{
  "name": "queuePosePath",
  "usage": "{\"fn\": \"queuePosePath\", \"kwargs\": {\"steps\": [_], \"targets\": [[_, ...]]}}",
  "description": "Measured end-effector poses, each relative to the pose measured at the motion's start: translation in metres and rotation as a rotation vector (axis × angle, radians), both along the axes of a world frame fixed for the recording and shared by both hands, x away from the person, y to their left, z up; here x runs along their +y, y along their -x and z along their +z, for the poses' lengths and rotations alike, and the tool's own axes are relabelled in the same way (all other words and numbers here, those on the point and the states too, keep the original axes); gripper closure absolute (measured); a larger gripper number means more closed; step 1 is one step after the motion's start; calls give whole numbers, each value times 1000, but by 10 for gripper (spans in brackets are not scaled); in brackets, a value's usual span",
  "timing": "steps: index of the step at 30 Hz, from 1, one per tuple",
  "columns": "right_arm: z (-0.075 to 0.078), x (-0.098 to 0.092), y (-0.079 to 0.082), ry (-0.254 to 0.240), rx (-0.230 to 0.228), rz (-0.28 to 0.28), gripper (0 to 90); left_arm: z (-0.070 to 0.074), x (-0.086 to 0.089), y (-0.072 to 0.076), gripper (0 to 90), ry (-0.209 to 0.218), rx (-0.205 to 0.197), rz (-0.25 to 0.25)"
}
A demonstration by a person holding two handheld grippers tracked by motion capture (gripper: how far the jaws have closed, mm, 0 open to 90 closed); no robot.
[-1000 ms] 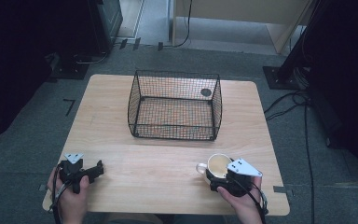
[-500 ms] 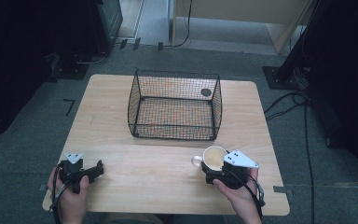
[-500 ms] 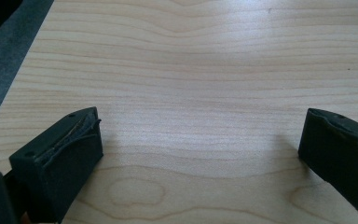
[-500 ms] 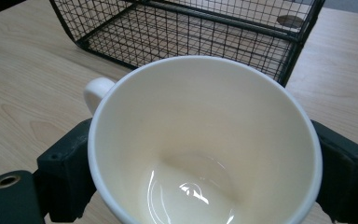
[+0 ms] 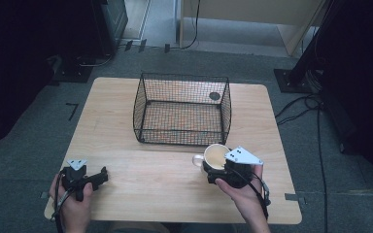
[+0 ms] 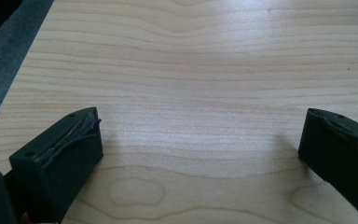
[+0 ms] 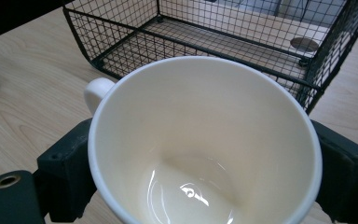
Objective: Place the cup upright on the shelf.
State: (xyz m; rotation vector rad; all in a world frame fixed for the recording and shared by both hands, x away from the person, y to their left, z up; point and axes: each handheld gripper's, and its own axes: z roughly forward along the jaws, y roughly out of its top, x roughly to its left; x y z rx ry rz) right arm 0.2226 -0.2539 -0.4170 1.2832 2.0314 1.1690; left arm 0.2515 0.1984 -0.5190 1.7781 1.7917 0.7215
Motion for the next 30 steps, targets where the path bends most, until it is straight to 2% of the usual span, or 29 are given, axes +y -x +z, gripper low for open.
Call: {"fn": "queuePosePath", "kwargs": {"steps": [17, 24, 30], "targets": [[21, 14, -16, -11, -12, 26, 96, 0, 0, 0, 0, 2, -2, 2], [36, 23, -30, -10, -26, 43, 97, 0, 0, 0, 0, 2, -1, 1], [42, 28, -39, -21, -30, 48, 96, 0, 0, 0, 0, 2, 0, 2]]}}
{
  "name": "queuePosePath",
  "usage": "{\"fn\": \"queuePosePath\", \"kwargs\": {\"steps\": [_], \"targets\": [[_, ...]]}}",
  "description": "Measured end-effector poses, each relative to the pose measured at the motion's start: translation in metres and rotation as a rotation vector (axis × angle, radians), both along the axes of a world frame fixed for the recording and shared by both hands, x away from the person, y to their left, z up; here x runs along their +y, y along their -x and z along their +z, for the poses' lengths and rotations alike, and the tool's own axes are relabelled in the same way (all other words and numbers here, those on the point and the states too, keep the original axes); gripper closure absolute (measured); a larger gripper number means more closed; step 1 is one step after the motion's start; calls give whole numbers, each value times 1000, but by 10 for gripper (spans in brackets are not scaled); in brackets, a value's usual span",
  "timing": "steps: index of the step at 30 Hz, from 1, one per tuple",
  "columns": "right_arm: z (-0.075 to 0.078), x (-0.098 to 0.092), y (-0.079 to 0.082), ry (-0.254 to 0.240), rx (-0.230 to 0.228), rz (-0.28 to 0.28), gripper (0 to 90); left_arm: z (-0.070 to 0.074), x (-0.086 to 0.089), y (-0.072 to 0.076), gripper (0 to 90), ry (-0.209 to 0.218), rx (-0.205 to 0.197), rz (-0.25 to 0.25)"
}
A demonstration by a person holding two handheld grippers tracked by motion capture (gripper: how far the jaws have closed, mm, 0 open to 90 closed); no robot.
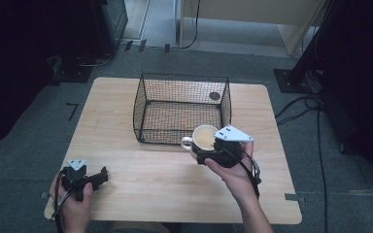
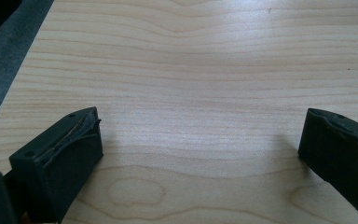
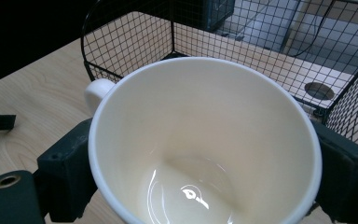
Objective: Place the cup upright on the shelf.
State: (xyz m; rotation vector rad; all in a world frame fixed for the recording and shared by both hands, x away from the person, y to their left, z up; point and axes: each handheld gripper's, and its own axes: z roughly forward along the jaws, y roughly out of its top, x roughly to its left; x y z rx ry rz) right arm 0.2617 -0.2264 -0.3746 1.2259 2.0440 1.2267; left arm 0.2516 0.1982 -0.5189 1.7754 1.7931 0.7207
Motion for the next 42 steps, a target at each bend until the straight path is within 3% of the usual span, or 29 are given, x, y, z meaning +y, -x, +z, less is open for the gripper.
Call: {"fn": "queuePosePath", "kwargs": {"steps": [12, 27, 31, 38, 42], "targets": [[12, 15, -28, -9, -6, 12, 97, 0, 0, 0, 0, 1, -2, 1], [17, 28, -58, -12, -47, 38, 97, 0, 0, 0, 0, 1, -1, 1], [16, 31, -68, -17, -91, 59, 97, 0, 0, 0, 0, 0, -2, 1], [11, 34, -84, -30, -121, 46, 97, 0, 0, 0, 0, 0, -2, 1], [10, 36, -93, -78, -167, 51, 97, 0, 0, 0, 0, 1, -2, 2]]}}
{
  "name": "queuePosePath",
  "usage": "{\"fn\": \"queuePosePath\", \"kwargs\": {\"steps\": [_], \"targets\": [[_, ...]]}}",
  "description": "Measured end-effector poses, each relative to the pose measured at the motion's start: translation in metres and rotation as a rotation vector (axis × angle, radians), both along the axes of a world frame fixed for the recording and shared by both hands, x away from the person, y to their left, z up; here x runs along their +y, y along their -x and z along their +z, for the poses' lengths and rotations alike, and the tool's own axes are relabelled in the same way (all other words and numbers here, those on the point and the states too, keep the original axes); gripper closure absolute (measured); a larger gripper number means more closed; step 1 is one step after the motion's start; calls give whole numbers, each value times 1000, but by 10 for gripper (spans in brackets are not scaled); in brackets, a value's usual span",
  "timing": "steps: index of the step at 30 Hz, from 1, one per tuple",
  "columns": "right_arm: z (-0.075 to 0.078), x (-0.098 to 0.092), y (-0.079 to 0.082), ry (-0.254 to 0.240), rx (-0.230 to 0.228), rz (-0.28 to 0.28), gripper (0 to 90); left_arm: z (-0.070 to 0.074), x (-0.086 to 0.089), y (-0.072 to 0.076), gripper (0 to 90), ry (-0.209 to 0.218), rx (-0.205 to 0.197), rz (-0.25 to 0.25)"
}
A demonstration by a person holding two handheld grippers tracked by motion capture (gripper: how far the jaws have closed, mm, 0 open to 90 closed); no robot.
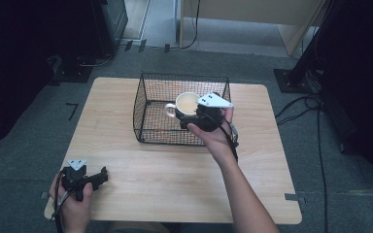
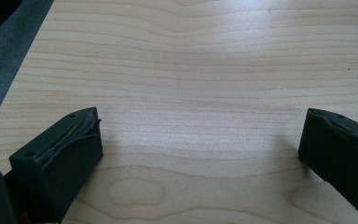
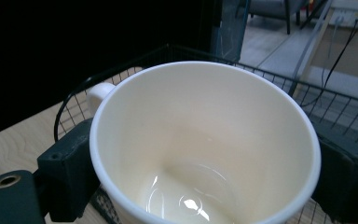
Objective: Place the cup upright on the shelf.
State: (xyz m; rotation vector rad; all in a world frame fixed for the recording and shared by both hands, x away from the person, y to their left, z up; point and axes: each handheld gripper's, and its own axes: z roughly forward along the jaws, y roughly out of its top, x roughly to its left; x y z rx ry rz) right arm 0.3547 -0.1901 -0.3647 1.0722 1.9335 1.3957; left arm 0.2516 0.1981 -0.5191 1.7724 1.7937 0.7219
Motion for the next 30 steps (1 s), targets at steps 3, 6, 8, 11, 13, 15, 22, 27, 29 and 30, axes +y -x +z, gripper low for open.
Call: {"fn": "queuePosePath", "kwargs": {"steps": [3, 6, 8, 11, 13, 15, 22, 27, 29, 30], "targets": [[-1, 3, -6, -4, -36, 11, 98, 0, 0, 0, 0, 1, 0, 1], [-2, 3, -15, -9, -64, 24, 98, 0, 0, 0, 0, 0, 1, -1], [-3, 3, -19, -19, -66, 24, 98, 0, 0, 0, 0, 0, 1, 0], [-4, 2, -32, -33, -96, 32, 98, 0, 0, 0, 0, -1, 2, -1], [-4, 2, -38, -24, -111, 28, 98, 0, 0, 0, 0, -1, 2, -2], [-4, 1, -44, -32, -114, 33, 98, 0, 0, 0, 0, -1, 2, -2], [-7, -1, -62, -66, -98, 66, 99, 0, 0, 0, 0, -1, 1, -1], [-13, -1, -73, -83, -87, 56, 99, 0, 0, 0, 0, -1, 2, -2], [-19, 0, -82, -67, -84, 61, 99, 0, 0, 0, 0, -1, 1, -1], [-19, 0, -82, -67, -84, 61, 99, 0, 0, 0, 0, -1, 1, -1]]}}
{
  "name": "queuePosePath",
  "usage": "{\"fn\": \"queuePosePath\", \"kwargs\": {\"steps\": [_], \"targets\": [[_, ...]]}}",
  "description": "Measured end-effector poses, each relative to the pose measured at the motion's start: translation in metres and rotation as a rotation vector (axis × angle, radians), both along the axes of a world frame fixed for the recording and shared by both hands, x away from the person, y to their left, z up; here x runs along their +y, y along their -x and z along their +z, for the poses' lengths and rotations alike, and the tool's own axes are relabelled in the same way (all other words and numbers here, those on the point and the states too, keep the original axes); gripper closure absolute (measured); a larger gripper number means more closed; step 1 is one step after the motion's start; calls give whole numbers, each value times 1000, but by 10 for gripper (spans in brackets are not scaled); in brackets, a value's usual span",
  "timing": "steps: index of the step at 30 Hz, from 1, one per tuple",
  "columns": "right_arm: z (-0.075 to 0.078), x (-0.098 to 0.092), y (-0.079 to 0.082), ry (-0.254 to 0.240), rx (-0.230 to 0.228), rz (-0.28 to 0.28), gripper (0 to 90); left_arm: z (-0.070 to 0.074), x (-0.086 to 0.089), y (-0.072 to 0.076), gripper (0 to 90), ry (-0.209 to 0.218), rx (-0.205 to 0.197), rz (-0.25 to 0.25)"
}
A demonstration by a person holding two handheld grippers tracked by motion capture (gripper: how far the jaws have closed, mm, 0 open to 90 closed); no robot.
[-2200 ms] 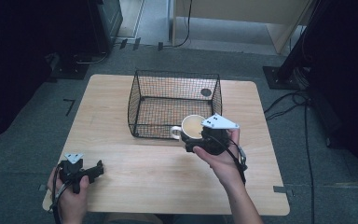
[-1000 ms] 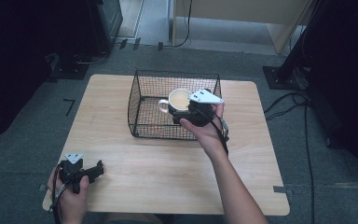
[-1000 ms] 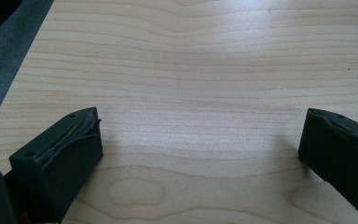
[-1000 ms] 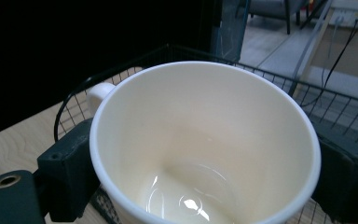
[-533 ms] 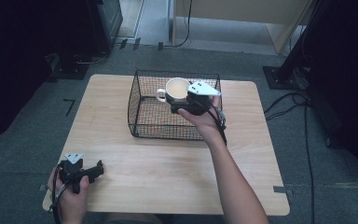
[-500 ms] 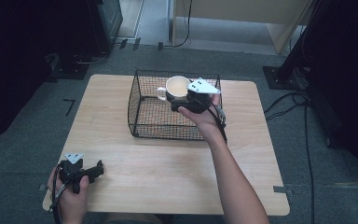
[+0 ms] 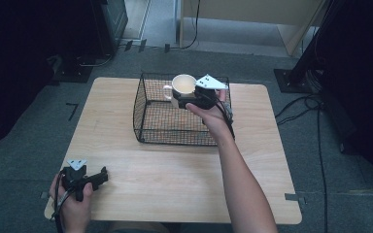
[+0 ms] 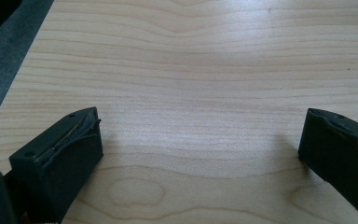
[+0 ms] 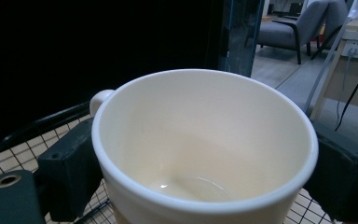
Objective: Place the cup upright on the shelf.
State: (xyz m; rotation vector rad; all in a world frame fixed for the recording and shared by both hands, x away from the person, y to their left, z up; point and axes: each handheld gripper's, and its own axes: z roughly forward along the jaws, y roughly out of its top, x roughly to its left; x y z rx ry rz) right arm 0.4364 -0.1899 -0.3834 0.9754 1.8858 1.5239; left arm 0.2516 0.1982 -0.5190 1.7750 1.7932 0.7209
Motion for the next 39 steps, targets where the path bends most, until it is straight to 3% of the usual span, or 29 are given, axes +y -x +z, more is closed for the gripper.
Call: {"fn": "queuePosePath", "kwargs": {"steps": [2, 10, 15, 19, 24, 34, 39], "targets": [[-7, 2, -8, -2, -11, 23, 99, 0, 0, 0, 0, 0, 0, 0], [-22, 4, -21, 2, 24, 31, 99, 0, 0, 0, 0, 0, 0, 0], [-33, 2, -28, 6, 57, 68, 99, 0, 0, 0, 0, 0, 0, 0], [-43, 3, -35, 77, 91, 81, 99, 0, 0, 0, 0, 0, -1, 0], [-53, 7, -40, 126, 135, 102, 99, 0, 0, 0, 0, 0, 1, 0], [-65, 8, -48, 158, 200, 103, 99, 0, 0, 0, 0, -2, 3, -2], [-72, 9, -49, 210, 224, 121, 98, 0, 0, 0, 0, -1, 2, -1]]}}
